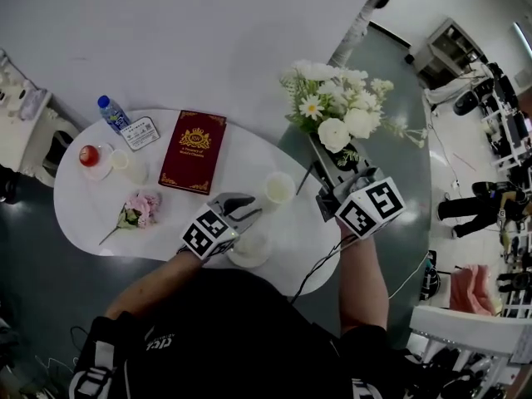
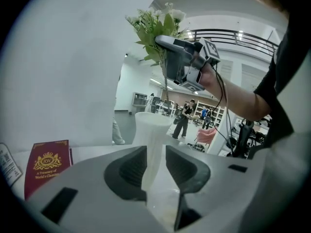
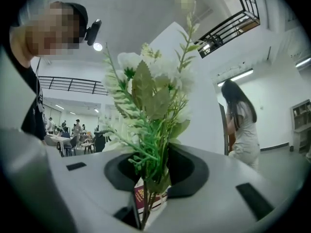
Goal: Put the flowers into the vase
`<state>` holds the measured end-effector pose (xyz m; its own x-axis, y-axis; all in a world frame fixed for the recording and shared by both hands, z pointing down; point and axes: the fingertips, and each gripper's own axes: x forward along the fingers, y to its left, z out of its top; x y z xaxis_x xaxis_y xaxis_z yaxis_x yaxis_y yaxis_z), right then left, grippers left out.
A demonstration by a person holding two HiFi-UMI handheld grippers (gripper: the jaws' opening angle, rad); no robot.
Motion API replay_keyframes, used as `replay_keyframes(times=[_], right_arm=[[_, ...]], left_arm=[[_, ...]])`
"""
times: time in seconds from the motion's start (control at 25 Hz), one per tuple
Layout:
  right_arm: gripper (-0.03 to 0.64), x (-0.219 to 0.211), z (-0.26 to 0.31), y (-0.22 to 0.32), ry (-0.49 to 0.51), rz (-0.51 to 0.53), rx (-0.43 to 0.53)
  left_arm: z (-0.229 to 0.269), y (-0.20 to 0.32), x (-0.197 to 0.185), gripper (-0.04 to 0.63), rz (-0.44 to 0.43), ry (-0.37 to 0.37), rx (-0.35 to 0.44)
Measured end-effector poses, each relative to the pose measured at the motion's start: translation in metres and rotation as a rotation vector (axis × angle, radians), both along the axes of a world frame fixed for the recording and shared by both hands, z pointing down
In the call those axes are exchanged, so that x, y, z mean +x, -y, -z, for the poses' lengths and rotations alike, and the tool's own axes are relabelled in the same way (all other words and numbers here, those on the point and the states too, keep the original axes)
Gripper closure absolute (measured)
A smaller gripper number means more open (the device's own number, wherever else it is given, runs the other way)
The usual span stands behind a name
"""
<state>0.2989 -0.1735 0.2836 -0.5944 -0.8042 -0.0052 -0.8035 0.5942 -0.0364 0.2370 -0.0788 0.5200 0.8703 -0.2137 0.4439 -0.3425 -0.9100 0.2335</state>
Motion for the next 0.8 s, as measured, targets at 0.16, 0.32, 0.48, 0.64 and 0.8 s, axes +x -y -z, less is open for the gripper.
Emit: replay_keyframes(times=[0.16, 0.32, 0.48, 0.64, 0.8], right_arm=[[0.489, -0.004, -0.008, -0.004, -0.029, -0.05, 0.048], [0.489, -0.003, -0.013, -0.006, 0.002, -0.089, 0.06], [0.489, -0.007, -0.02, -0.008, -0.028, -0.125, 0.088], [0.489, -0.013, -0.03, -0.011, -0.046, -0.152, 0.101], [0.489, -0.015, -0.041, -0.011, -0.013, -0.17, 0.079]], left_arm=[[0.0, -0.002, 0.001, 0.483, -0.006, -0.005, 0.002], [0.005, 0.001, 0.003, 0.483, -0.005, -0.017, 0.025], [0.011, 0.0, 0.003, 0.483, -0.008, -0.019, 0.018], [0.009, 0.0, 0.003, 0.483, -0.01, -0.011, 0.019], [0.002, 0.006, 0.002, 0.475, -0.008, 0.019, 0.064]])
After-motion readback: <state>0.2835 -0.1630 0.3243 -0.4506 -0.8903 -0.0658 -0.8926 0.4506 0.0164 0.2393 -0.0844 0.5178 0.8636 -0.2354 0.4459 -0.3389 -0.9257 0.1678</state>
